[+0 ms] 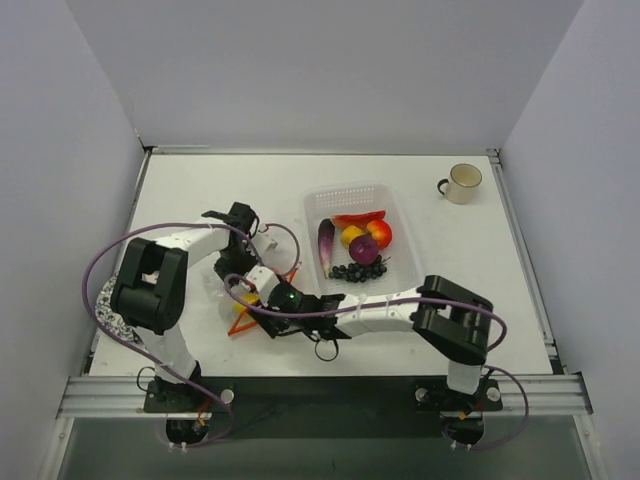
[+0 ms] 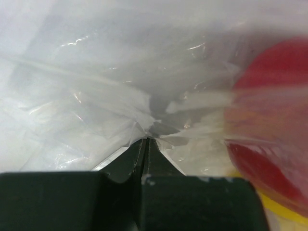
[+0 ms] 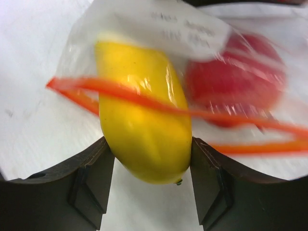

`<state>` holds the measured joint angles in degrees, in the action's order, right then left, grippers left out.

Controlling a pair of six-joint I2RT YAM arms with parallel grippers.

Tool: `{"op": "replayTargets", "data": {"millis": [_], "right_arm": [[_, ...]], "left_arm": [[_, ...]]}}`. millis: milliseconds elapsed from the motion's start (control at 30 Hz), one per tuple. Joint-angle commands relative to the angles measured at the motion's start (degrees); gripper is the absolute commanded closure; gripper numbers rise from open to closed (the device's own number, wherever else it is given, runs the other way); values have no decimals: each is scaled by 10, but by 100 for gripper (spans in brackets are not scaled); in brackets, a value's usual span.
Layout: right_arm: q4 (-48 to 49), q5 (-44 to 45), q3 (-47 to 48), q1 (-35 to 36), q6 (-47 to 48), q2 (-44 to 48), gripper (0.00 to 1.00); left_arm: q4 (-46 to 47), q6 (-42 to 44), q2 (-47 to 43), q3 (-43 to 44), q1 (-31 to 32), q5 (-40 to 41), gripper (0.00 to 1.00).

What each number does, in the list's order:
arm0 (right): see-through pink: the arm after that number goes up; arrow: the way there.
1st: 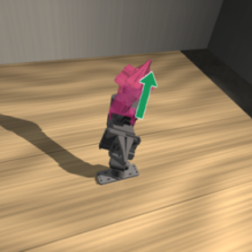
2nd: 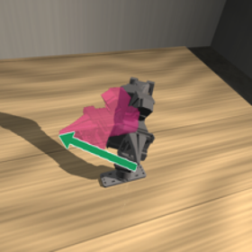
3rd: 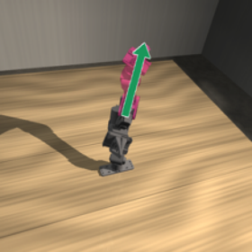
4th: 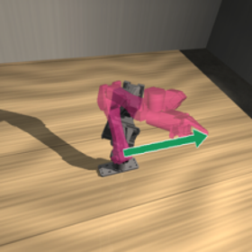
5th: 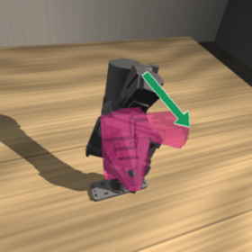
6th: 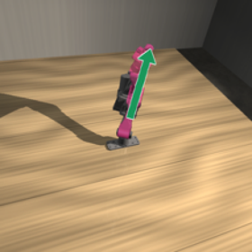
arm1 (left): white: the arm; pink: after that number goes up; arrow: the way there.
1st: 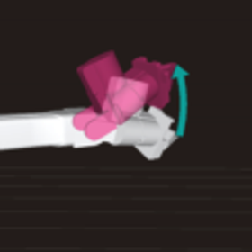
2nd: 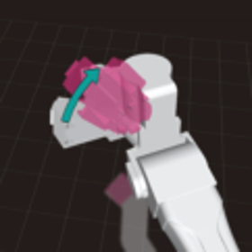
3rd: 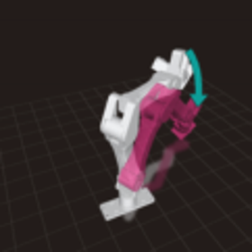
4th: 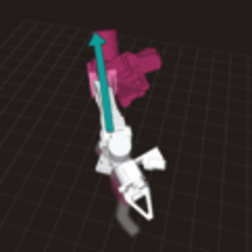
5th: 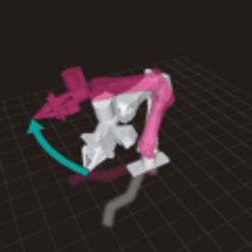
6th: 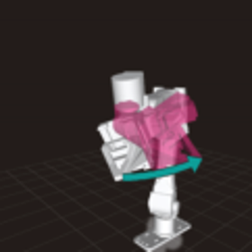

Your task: Open the zip-top bag and remove the fake food

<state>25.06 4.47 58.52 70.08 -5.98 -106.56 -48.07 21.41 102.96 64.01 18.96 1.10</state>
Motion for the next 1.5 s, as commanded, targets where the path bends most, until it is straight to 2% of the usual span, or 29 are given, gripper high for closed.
{"op": "replayTargets", "data": {"millis": [0,167,233,300,433,467,533,567,633,667,800,900,933,1067,1233,1467], "right_arm": [[-4,76,-81,13,-9,164,83],[-61,182,-152,22,-19,336,83],[-87,225,-174,17,-18,377,84],[-108,289,-183,-6,-23,419,85],[-183,353,-201,-92,-85,437,87],[-201,351,-194,-134,-98,425,74],[-248,343,-175,-154,-112,405,62],[-266,341,-151,-157,-107,386,41],[-280,332,-129,-148,-102,372,5],[-279,335,-114,-140,-88,368,0],[-213,351,-96,-69,-13,372,0],[-160,314,-76,-13,22,355,0],[-141,303,-70,19,29,345,0],[-82,272,-62,72,55,254,0],[-33,194,-42,89,55,157,5],[-14,169,10,68,44,64,4]], "left_arm": [[20,6,29,-27,-17,-53,100],[18,11,44,-12,-32,-55,100],[18,12,49,-8,-32,-51,100],[18,9,51,-4,-32,-54,100],[13,7,51,-3,-29,-58,100],[13,7,51,-4,-27,-59,100],[12,6,49,-6,-25,-58,100],[13,6,48,-5,-26,-58,100],[12,6,48,-2,-26,-58,100],[11,5,48,1,-26,-58,100],[9,3,55,9,-26,-59,100],[7,4,59,15,-26,-60,100],[6,3,61,16,-26,-60,100],[6,5,65,19,-26,-62,100],[5,5,67,22,-26,-63,100],[3,9,64,21,-26,-63,100]]}}
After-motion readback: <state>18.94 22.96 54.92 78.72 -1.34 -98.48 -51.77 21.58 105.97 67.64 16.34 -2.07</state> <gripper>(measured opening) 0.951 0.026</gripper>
